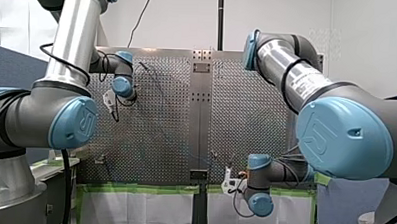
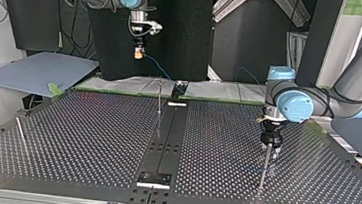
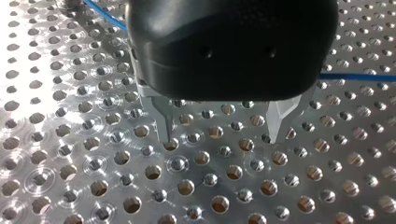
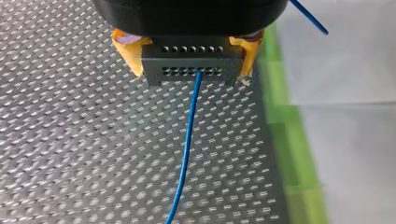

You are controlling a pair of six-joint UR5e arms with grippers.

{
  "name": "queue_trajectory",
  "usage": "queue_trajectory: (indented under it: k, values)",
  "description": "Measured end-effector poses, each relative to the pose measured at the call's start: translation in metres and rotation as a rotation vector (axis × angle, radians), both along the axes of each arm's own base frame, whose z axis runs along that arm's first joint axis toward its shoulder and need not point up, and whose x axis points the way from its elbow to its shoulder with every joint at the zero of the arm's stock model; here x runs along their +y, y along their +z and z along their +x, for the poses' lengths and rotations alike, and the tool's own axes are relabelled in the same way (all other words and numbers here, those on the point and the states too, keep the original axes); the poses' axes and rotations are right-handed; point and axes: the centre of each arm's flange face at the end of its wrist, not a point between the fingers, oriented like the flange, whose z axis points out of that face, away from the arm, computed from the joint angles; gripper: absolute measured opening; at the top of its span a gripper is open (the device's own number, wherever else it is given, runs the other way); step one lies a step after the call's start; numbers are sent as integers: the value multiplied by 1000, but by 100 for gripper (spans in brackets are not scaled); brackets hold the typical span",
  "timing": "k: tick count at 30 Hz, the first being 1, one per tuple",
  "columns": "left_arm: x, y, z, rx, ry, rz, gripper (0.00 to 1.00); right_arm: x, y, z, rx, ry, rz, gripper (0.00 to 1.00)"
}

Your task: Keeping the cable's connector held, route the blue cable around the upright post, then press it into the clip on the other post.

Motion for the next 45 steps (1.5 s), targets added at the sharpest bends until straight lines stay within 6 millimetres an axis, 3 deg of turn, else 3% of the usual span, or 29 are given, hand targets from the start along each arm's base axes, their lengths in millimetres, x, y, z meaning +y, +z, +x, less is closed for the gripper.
queue_trajectory:
  k: [3,6,16,33,45]
  values:
    - [1,0,0,0,1,0,100,-14,13,1,-3,8,-10,0]
    - [1,0,0,0,2,0,100,-18,13,-1,6,17,8,0]
    - [3,0,0,3,19,-4,100,-19,-6,-3,37,54,42,0]
    - [-10,-2,-5,14,-16,-131,100,-16,-10,-1,108,80,51,0]
    - [-3,-5,-8,35,23,-245,100,-15,-11,0,126,84,46,0]
